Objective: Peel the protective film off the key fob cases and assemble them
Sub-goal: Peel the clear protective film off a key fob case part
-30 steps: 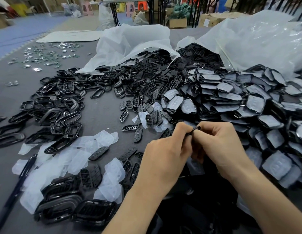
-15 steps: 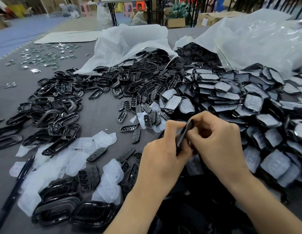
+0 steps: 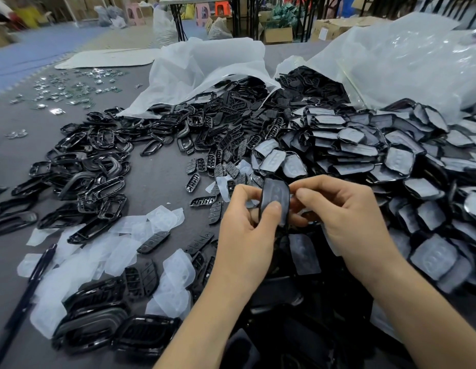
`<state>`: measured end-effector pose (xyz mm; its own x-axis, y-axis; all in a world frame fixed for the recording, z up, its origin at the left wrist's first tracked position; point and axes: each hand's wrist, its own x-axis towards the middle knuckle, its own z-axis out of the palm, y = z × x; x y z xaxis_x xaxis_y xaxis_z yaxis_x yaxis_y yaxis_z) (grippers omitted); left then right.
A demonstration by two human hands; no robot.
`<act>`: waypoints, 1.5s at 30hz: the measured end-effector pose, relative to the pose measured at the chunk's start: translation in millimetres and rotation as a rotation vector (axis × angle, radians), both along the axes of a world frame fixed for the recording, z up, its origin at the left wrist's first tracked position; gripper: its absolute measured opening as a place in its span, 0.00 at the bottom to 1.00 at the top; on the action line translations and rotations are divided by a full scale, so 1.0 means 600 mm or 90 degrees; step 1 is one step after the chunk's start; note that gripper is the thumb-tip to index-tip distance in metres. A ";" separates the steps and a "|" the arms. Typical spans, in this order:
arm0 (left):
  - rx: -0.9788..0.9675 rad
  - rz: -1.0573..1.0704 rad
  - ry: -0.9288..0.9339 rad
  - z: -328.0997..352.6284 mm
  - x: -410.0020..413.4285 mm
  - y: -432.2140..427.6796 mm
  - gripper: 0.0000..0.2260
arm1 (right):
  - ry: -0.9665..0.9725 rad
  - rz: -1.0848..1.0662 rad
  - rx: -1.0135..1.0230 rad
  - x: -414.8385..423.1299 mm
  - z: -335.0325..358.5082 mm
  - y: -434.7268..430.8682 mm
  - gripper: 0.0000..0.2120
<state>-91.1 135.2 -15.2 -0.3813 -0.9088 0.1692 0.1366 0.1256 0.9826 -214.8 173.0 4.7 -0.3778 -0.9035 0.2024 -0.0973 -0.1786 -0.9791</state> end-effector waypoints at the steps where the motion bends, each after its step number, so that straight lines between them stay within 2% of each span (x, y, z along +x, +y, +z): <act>1: 0.004 0.008 -0.004 -0.002 0.000 -0.001 0.05 | -0.019 0.009 -0.003 0.000 0.001 0.001 0.14; 5: 0.037 0.009 -0.004 -0.004 -0.001 0.000 0.06 | -0.003 0.020 0.013 0.000 0.003 0.002 0.08; 11: 0.013 -0.021 -0.014 -0.007 -0.003 0.006 0.08 | 0.203 -0.052 0.048 -0.004 -0.002 0.001 0.06; 21: -0.031 0.010 0.038 -0.015 -0.011 0.011 0.06 | 0.313 -0.030 0.010 -0.001 0.006 0.005 0.10; 27: -0.053 0.040 -0.025 -0.012 -0.008 0.013 0.06 | 0.327 -0.041 -0.008 -0.001 0.004 0.005 0.11; 30: -0.142 0.112 -0.112 -0.008 -0.005 0.012 0.06 | 0.402 -0.051 -0.029 0.001 0.002 0.005 0.09; 34: -0.169 0.186 -0.151 -0.007 -0.002 0.000 0.03 | 0.481 -0.053 -0.083 0.004 0.000 0.006 0.06; 42: 0.016 0.110 0.012 0.000 -0.007 0.010 0.07 | 0.529 -0.092 -0.119 0.011 -0.007 0.003 0.05; 45: 0.044 0.110 0.043 0.001 -0.007 0.009 0.07 | 0.491 -0.091 -0.109 0.015 -0.008 0.004 0.05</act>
<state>-95.1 140.7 -14.6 -0.2090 -0.9701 0.1236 0.1842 0.0850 0.9792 -205.8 175.3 -0.1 -0.1848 -0.7899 0.5848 -0.7684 -0.2549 -0.5870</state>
